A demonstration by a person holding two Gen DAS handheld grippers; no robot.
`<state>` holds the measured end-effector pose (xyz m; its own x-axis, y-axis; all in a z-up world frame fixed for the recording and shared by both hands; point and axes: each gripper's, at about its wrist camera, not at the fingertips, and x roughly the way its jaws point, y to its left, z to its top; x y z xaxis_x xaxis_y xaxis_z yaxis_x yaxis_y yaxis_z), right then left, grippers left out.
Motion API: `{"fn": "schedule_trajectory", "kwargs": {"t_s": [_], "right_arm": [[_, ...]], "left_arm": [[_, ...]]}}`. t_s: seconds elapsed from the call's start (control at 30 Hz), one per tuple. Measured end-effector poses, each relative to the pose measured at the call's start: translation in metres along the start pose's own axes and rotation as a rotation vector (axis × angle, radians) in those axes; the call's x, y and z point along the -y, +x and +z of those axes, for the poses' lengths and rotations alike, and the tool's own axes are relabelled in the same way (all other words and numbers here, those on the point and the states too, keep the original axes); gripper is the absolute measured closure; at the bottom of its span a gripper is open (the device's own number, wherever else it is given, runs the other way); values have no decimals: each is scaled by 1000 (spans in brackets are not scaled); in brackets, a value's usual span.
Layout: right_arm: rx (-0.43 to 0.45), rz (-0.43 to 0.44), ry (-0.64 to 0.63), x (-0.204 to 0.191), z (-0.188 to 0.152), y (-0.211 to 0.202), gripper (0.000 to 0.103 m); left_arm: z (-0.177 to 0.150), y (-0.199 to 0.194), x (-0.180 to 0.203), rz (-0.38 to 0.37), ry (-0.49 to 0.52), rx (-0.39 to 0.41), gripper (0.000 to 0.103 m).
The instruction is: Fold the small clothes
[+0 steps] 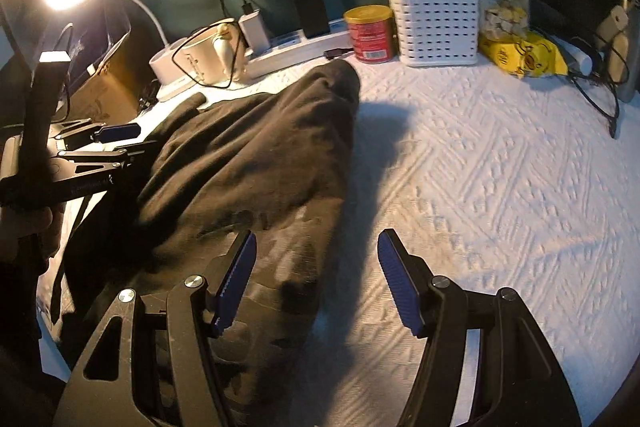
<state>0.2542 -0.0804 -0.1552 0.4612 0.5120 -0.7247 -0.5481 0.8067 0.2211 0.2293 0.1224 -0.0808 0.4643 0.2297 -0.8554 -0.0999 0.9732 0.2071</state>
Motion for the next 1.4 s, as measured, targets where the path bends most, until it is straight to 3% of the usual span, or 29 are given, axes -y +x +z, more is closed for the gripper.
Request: {"fn": "schedule_trajectory", "kwargs": {"t_s": [0.27,0.9,1.13,1.4], "right_arm": [[-15,2,-36,-25,-9,-4,36],[-1,-11,-73,-54,-55,-34,36],[13,-20,-68,-53,-71,-48,36],[43,-30,-55,-49,-81,-64,36]], "left_arm": [[-31,-22,-22,-81,-98,30,55],[-123,-69,13,-335,-178,-14,55],[-137,-102,38,-454,-114,53,55],[-134,-113,32,-536,-209,170,55]]}}
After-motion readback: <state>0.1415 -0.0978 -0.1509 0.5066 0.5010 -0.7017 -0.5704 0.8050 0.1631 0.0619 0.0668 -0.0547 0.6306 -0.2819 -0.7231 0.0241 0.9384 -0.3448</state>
